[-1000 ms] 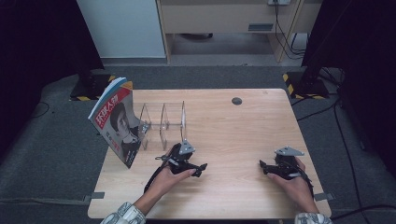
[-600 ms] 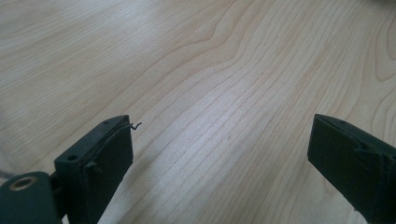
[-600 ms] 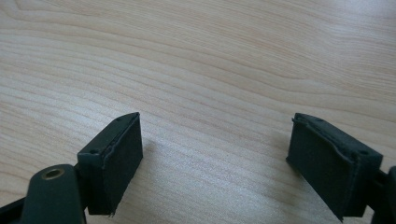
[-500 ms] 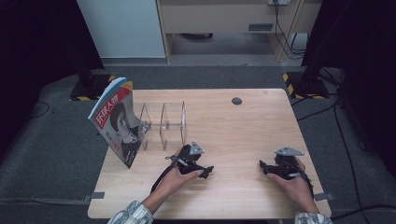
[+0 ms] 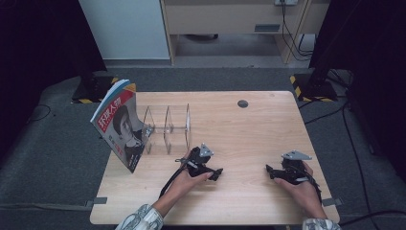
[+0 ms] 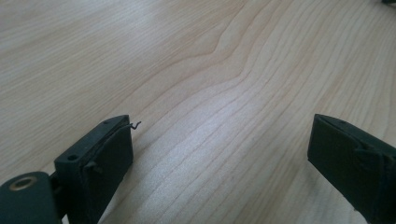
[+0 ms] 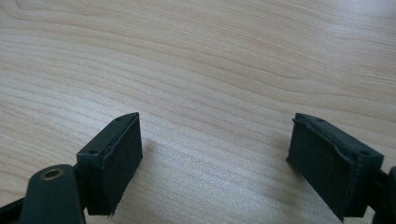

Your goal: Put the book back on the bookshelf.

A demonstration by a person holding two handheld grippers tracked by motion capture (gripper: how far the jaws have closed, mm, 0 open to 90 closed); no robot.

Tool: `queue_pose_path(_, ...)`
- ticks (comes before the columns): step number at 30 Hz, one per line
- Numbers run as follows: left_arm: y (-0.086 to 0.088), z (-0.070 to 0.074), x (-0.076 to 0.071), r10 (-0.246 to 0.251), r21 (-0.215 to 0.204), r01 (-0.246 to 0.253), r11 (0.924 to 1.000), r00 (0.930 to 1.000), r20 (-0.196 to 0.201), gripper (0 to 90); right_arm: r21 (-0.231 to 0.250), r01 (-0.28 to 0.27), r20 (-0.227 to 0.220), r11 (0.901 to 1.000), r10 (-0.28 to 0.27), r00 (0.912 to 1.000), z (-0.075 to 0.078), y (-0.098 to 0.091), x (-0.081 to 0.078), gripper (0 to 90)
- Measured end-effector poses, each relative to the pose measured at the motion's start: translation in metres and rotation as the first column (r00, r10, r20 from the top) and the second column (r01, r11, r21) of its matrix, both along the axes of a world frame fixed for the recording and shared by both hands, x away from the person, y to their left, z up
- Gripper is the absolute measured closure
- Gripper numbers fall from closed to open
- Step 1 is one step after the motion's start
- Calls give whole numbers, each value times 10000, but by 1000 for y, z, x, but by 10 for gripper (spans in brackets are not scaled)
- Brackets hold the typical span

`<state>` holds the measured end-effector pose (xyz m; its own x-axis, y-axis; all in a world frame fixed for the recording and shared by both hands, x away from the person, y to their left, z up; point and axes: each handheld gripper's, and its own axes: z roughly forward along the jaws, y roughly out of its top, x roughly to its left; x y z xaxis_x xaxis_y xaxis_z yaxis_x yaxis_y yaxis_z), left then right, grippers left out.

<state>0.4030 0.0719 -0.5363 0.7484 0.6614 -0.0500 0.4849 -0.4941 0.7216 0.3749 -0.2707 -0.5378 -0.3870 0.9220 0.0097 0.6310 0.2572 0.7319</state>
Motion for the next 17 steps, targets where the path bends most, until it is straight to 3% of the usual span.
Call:
queue_pose_path(4, 0, 0, 0, 77, -105, -78, 9999, 9999, -64, 56, 0, 4, -3, 10000, -4, 10000, 0, 0, 0, 177)
queue_pose_path(8, -7, -1, -4, 22, 508, -35, 9987, 9997, 252, 54, -15, -16, -8, 10000, 16, 10000, 0, 0, 0, 176)
queue_pose_path(17, -8, -1, -4, 227, 541, -234, 9983, 9996, 136, 10, -22, -18, 11, 10000, 18, 10000, 0, 0, -1, 171)
